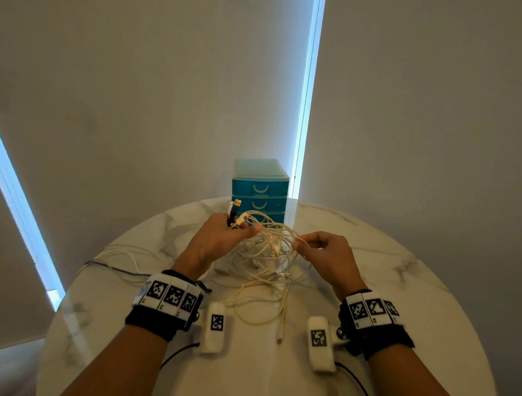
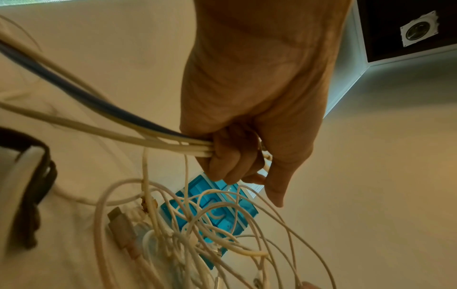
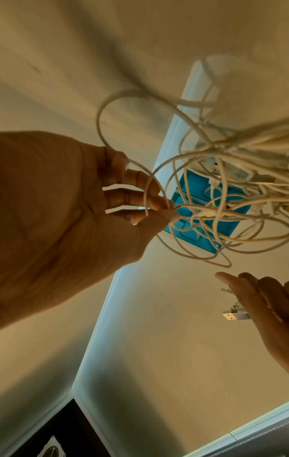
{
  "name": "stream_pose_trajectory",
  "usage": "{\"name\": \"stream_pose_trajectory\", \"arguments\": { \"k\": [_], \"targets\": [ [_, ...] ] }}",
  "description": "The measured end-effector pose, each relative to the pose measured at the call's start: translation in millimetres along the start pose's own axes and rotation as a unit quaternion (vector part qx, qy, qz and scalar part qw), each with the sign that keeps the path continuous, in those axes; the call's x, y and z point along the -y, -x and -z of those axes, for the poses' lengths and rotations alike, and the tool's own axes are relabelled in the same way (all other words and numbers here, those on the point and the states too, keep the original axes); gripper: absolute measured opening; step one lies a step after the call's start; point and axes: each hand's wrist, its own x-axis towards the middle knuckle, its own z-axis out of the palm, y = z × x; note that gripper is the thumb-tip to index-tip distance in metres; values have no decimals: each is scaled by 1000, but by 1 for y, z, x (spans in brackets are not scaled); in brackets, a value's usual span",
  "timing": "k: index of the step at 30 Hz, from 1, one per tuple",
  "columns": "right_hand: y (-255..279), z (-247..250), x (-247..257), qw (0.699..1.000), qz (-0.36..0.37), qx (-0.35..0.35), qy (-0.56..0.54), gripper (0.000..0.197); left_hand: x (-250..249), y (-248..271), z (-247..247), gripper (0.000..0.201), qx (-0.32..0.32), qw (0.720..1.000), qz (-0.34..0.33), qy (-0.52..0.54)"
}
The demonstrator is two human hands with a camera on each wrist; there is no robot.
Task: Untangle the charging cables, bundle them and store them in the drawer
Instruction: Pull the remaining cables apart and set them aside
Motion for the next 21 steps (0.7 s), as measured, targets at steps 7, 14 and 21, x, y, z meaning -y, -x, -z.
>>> {"name": "stream_pose_trajectory", "arguments": {
  "k": [7,14,21],
  "targets": [
    [4,-4,11,993,-16,-40,-108,11,-1,3,-1,20,11,1000,-9,14],
    [3,-6,15,976,-47,-73,-201,14,-4,5,-2,23,17,999,3,27],
    [-2,-1,11,922,-93,-138,-349,25,-1,2,0,27,-3,999,14,40]
  ]
}}
